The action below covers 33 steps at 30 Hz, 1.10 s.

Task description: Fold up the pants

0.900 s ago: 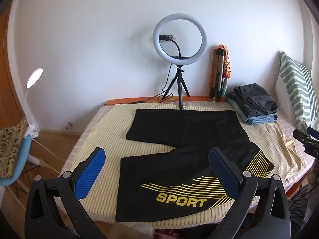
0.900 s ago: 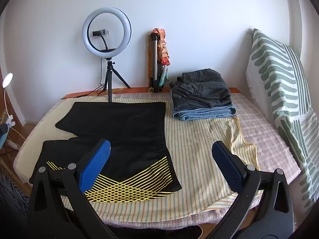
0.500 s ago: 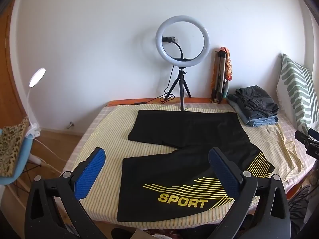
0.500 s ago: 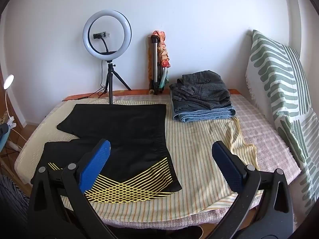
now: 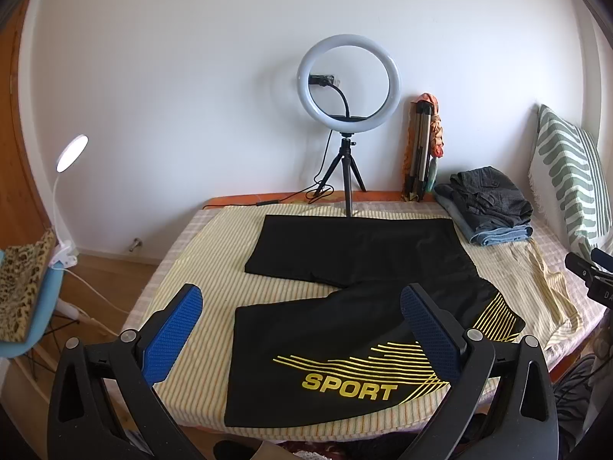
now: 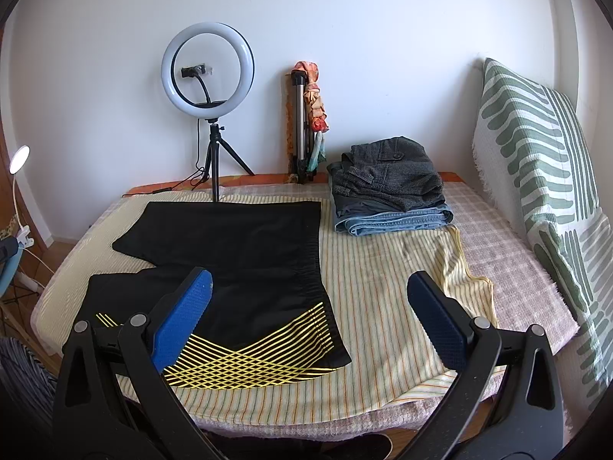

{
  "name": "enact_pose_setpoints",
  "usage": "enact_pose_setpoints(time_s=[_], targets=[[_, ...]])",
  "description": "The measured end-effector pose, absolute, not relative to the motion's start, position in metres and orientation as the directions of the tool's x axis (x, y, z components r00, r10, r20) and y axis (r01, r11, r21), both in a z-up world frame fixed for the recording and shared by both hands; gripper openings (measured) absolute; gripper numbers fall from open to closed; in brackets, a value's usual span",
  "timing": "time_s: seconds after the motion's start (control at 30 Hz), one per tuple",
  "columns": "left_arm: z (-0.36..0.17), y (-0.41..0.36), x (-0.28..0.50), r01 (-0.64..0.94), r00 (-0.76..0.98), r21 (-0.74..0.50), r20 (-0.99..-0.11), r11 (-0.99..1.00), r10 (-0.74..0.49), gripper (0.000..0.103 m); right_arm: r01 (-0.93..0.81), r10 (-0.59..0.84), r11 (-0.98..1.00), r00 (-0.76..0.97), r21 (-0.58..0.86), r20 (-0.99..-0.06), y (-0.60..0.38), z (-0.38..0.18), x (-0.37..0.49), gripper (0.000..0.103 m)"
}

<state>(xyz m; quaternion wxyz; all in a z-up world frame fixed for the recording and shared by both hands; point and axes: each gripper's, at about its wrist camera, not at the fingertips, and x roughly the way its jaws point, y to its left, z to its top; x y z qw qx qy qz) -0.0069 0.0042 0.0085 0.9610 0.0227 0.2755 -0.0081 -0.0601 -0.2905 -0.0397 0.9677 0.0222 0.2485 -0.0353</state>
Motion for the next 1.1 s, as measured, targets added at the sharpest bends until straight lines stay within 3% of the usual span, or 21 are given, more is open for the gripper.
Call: enact_pose_setpoints(time_s=[1.1], targets=[[0.008,-0.001,-0.003,0.034,0.848,0.038,-0.529,0.999,-0.009,0.103,0.074,-0.049,0.997,0.875,0.033,-0.481,-0.293,-0.043,-0.058,0.103]])
